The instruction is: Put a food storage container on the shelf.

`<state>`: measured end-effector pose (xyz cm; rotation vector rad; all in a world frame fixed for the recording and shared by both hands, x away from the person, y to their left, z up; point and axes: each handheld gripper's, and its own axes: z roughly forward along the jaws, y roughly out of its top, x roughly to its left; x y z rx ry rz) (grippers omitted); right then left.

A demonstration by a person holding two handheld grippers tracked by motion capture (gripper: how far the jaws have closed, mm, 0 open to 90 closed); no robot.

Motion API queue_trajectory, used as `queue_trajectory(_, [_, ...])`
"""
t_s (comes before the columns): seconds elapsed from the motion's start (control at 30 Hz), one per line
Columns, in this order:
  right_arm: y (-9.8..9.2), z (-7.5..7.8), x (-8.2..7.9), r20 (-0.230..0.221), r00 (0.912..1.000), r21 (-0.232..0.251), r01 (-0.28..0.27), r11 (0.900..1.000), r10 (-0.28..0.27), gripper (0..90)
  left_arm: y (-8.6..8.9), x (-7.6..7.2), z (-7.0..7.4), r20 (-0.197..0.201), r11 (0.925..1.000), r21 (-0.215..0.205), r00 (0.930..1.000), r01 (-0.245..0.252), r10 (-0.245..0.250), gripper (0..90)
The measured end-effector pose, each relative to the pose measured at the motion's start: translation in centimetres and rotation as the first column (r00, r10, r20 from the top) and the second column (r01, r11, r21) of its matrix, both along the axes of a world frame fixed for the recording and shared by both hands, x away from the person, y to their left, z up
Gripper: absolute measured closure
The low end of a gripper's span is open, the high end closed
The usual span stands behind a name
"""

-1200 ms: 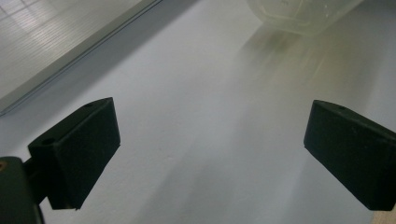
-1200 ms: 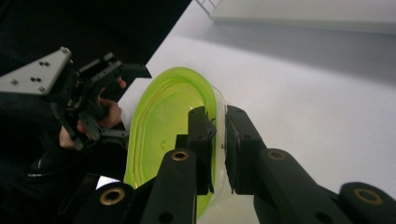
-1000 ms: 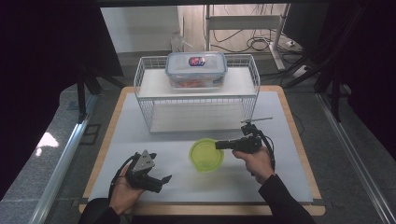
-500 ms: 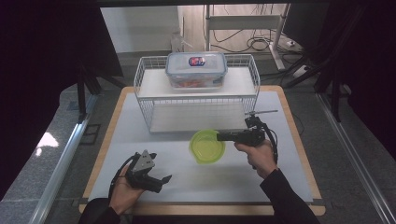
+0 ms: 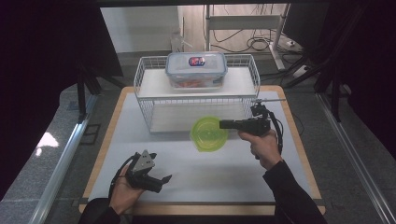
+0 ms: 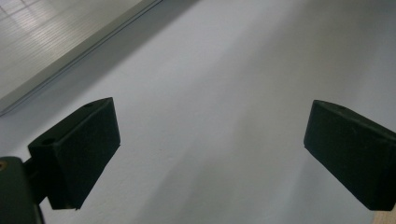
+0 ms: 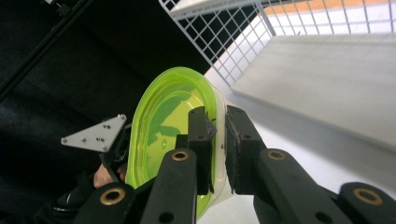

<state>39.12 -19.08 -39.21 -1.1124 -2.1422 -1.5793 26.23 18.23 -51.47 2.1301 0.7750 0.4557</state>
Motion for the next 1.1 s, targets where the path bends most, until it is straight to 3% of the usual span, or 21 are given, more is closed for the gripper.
queue_trajectory(0.53, [0.1,5.5,2.0,0.045,0.9985,0.044,0.029,0.999,-0.031,82.0,0.1,0.0,0.1,0.008,0.9997,-0.024,0.9999,-0.008,0.008,3.5])
queue_trajectory(1.1, [1.5,11.6,4.9,0.084,0.9935,0.061,0.073,0.996,-0.078,82.0,0.3,0.0,0.1,0.007,0.9996,-0.028,0.9999,-0.007,0.008,3.4])
